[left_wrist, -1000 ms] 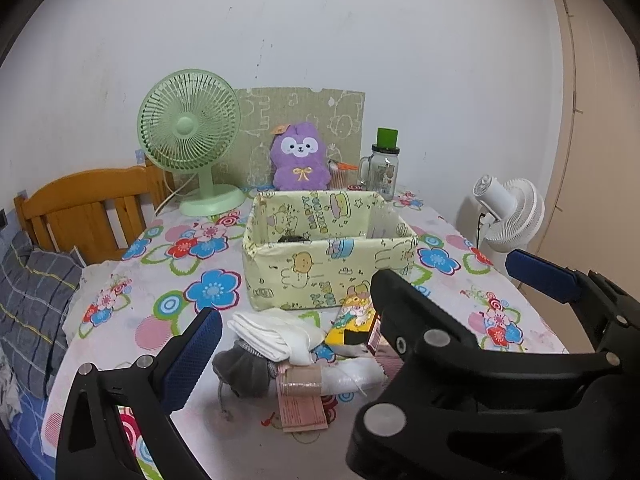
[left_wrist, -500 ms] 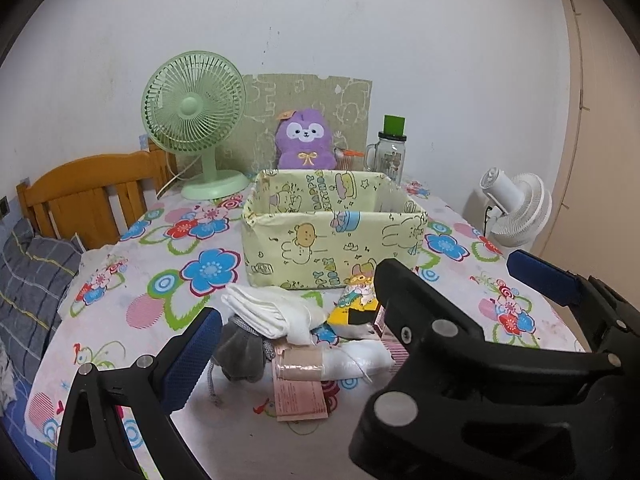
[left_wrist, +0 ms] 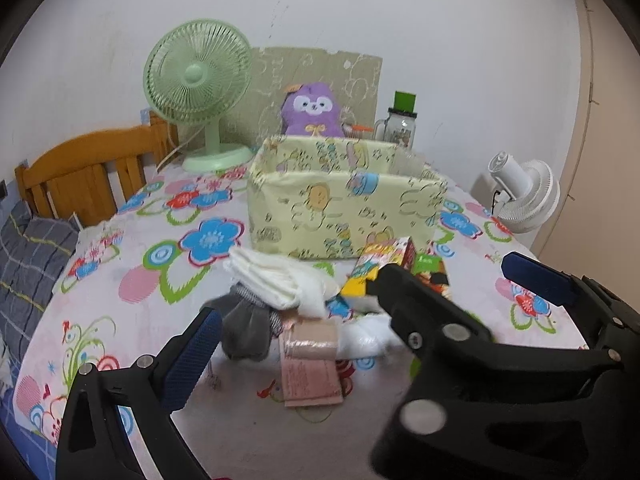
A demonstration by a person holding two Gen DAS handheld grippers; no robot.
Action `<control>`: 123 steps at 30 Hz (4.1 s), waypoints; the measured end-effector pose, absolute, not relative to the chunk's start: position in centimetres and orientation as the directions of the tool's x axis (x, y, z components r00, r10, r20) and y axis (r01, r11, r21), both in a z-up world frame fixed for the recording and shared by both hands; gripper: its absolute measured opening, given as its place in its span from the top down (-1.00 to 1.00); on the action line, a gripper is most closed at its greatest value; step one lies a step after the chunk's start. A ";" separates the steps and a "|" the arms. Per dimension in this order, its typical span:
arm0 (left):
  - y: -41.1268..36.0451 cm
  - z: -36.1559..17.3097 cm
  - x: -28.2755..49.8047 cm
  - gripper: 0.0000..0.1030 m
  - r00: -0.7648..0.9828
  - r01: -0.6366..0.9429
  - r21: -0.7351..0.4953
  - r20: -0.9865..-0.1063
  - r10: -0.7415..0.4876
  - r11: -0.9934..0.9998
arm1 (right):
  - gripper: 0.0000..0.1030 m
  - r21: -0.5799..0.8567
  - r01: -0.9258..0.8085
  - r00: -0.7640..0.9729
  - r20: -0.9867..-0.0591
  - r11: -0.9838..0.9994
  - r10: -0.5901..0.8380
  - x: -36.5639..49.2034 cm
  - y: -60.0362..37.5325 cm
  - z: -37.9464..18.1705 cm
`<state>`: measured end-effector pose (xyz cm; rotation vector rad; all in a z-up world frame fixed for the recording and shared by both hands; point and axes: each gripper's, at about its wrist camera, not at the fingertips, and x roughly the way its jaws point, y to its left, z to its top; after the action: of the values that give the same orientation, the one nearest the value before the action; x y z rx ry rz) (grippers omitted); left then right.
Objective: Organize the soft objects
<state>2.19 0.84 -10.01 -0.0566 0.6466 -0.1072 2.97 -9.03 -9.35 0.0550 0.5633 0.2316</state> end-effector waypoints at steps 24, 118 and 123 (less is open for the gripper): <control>2.7 -13.8 3.3 -0.90 0.701 0.085 -0.106 -0.701 -0.136 0.991 | -0.99 0.133 -0.265 0.736 -0.613 0.955 0.289 4.0 -6.3 -13.4; -0.3 -12.8 3.1 0.24 0.705 0.090 -0.068 -0.701 -0.112 0.994 | -0.51 0.164 -0.151 0.711 -0.667 0.975 0.223 4.7 -9.6 -13.9; -0.5 -12.0 2.4 0.24 0.717 0.092 -0.067 -0.688 -0.113 0.994 | -0.51 0.162 -0.151 0.725 -0.653 0.975 0.221 3.9 -9.8 -13.1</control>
<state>2.43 -0.52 -12.02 -0.0284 0.7632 -0.1132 3.85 -9.81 -13.12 0.0997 0.7320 0.2058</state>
